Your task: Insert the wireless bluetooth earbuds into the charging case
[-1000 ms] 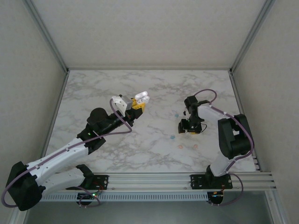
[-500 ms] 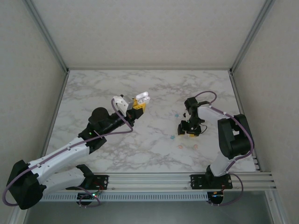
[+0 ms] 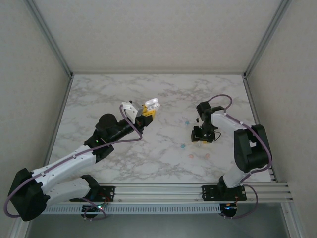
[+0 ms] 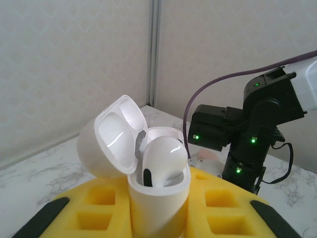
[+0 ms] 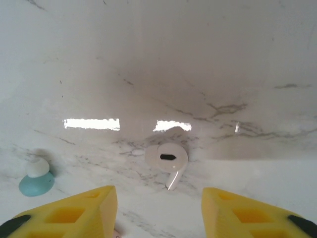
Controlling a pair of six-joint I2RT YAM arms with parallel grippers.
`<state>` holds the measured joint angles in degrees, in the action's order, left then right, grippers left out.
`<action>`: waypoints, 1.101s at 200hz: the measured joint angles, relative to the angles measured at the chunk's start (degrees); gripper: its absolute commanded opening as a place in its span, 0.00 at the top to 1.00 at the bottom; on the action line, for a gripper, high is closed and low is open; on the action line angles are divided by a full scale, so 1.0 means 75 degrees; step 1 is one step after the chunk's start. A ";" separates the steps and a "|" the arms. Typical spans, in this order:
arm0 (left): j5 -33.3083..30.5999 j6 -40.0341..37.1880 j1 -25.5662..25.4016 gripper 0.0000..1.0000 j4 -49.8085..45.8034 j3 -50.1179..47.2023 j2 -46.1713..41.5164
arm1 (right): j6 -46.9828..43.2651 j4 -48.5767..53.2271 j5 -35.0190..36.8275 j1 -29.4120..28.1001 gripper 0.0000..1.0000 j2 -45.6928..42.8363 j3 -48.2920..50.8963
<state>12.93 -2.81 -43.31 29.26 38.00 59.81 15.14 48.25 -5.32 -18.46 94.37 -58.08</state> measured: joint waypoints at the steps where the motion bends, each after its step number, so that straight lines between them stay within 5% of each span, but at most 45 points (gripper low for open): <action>1: 0.0000 0.0000 0.0000 0.88 0.0000 0.0000 0.0000 | 0.0000 0.0000 -0.0003 0.0000 0.53 0.0009 -0.0003; 220: -0.0003 0.0000 0.0000 0.88 -0.0003 0.0003 0.0038 | -0.0306 0.0114 0.0571 -0.0111 0.67 0.1035 -0.0463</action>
<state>12.91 -2.81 -43.31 29.23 38.02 60.10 12.84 49.10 -1.04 -19.29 102.13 -61.56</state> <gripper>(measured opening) 0.207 0.339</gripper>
